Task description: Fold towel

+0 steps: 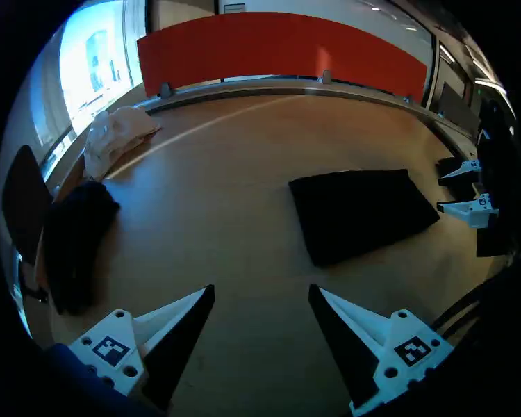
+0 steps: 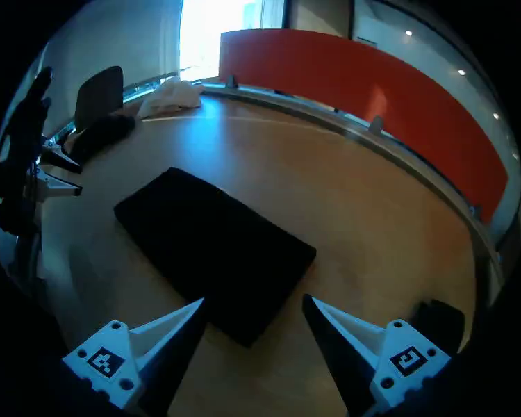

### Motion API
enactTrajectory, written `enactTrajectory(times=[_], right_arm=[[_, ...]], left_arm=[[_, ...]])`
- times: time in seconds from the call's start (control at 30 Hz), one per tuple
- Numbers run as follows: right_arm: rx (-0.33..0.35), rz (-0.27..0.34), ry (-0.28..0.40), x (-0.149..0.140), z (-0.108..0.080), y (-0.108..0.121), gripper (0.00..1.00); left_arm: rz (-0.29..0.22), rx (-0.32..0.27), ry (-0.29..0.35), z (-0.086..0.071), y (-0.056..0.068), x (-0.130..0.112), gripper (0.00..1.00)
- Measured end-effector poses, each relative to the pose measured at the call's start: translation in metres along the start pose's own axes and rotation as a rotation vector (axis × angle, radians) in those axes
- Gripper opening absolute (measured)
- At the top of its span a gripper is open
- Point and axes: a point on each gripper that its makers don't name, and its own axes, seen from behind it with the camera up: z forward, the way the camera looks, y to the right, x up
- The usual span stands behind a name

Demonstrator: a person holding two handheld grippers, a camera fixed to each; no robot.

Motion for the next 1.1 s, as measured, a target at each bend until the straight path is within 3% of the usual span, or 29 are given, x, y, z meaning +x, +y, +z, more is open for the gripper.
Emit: enactTrajectory(times=[0.43, 0.63, 1.1], right_arm=[[0.056, -0.054, -0.076, -0.030, 0.009, -0.011, 0.93], [0.082, -0.061, -0.098, -0.036, 0.010, -0.012, 0.84], [0.121, -0.087, -0.137, -0.044, 0.009, -0.015, 0.51]], left_arm=[[-0.033, 0.022, -0.011, -0.011, -0.012, -0.015, 1.00], [-0.037, 0.026, -0.016, -0.012, -0.015, -0.018, 1.00], [-0.032, 0.023, -0.022, -0.011, -0.015, -0.020, 1.00]])
